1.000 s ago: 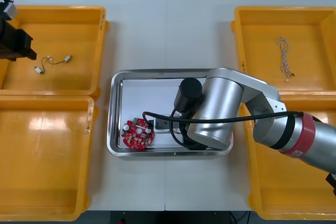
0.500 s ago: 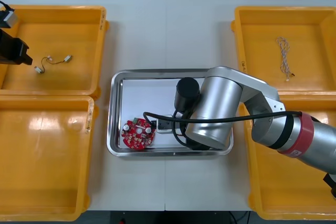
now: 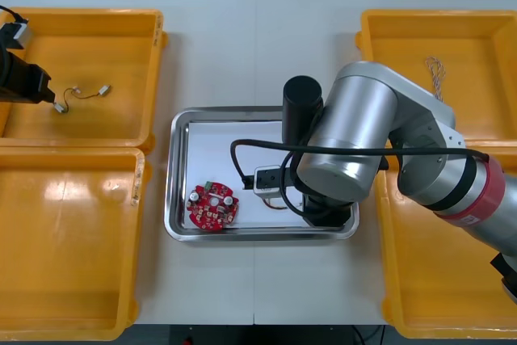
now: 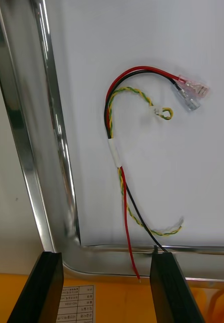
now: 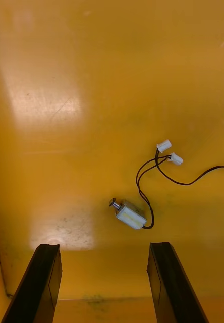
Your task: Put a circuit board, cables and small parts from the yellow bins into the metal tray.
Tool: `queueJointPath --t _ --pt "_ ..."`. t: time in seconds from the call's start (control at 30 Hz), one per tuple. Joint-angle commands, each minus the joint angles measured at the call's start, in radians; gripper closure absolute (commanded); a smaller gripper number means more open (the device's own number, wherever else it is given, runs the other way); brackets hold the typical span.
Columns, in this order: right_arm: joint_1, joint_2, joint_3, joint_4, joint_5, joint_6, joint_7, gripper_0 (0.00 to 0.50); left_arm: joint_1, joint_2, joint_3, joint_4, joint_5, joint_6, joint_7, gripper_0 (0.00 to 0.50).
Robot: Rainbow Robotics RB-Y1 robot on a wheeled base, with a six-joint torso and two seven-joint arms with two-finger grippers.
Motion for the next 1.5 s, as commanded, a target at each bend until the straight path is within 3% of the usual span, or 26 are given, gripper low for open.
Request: queueJointPath --t 0.03,0.17,0.53,0.97,1.23,1.27,1.3,1.33,1.37,1.5 --pt "-0.053 0.010 -0.107 -0.048 -0.059 0.010 -0.012 0.000 -0.051 -0.022 0.000 0.018 0.000 -0.036 -0.014 0.000" --pt "-0.067 -0.018 -0.173 -0.060 -0.130 0.010 -0.023 0.000 -0.051 -0.037 0.000 0.033 -0.003 -0.058 -0.014 0.000" --pt "-0.076 -0.162 -0.373 -0.063 -0.308 0.010 -0.113 0.000 -0.051 -0.056 -0.044 0.081 -0.009 -0.133 -0.025 0.000" --pt "-0.076 -0.283 -0.502 -0.076 -0.288 0.010 -0.316 0.000 -0.045 -0.056 -0.086 0.120 0.033 -0.176 -0.036 0.000" --pt "-0.083 -0.308 -0.595 0.052 -0.251 0.010 -0.365 0.000 -0.040 -0.056 -0.096 0.122 0.039 -0.191 -0.037 0.000" --pt "-0.086 -0.309 -0.604 0.066 -0.240 0.010 -0.366 0.000 -0.039 -0.054 -0.096 0.122 0.039 -0.191 -0.037 0.042" --pt "-0.089 -0.311 -0.609 0.073 -0.234 0.010 -0.368 0.000 -0.040 -0.056 -0.096 0.122 0.040 -0.191 -0.039 0.136" --pt "-0.092 -0.311 -0.618 0.092 -0.222 0.010 -0.368 0.000 -0.039 -0.054 -0.096 0.122 0.040 -0.191 -0.039 0.345" --pt "-0.096 -0.311 -0.624 0.110 -0.213 0.010 -0.369 0.000 -0.039 -0.056 -0.096 0.122 0.040 -0.189 -0.039 0.490" --pt "-0.112 -0.312 -0.647 0.174 -0.191 0.010 -0.369 0.000 -0.039 -0.056 -0.096 0.122 0.042 -0.189 -0.042 0.500"
